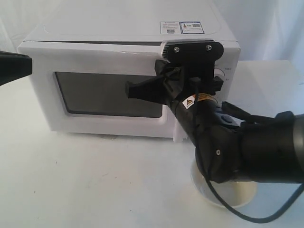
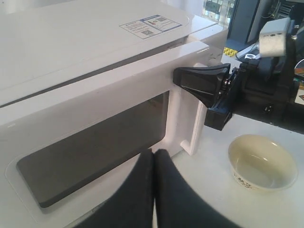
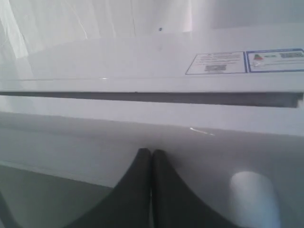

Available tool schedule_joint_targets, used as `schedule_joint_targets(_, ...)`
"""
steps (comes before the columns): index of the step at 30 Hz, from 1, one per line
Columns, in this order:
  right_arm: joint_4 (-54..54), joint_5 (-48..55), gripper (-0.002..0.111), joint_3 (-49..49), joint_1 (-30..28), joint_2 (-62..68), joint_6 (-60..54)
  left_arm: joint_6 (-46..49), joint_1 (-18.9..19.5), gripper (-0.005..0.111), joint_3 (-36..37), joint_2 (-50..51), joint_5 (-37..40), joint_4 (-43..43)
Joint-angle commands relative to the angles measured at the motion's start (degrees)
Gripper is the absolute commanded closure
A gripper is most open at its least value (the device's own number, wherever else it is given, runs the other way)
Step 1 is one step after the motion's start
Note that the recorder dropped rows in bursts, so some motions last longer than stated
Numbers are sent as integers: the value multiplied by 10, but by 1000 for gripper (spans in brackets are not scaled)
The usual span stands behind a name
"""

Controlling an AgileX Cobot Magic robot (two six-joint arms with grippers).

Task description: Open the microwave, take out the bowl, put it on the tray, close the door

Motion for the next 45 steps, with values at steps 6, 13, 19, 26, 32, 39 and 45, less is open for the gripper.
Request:
schedule_joint_targets(6,30,-48,108,-45,-2,54,-12,-4,-3,107,2,-6,5,-13)
schedule_joint_targets(13,41,-59,108,-61,-6,66,-22,-4,-3,107,2,-6,5,-13)
schedule_joint_targets(19,41,-44,108,-59,-5,63,-35,-4,-3,107,2,-6,5,-13)
schedule_joint_targets(26,37,-25,108,-20,23,4,-95,-4,-3,107,2,-6,5,-13)
schedule_joint_targets(32,42,202,108,-12,31,-91,-223,-4,-3,107,2,-6,5,-13)
schedule_joint_targets(39,47,360,108,-7,29,-215,-267,-4,-3,107,2,-6,5,-13)
schedule_joint_targets(45,46,428,108,-7,28,-302,-277,-4,-3,107,2,-6,5,-13)
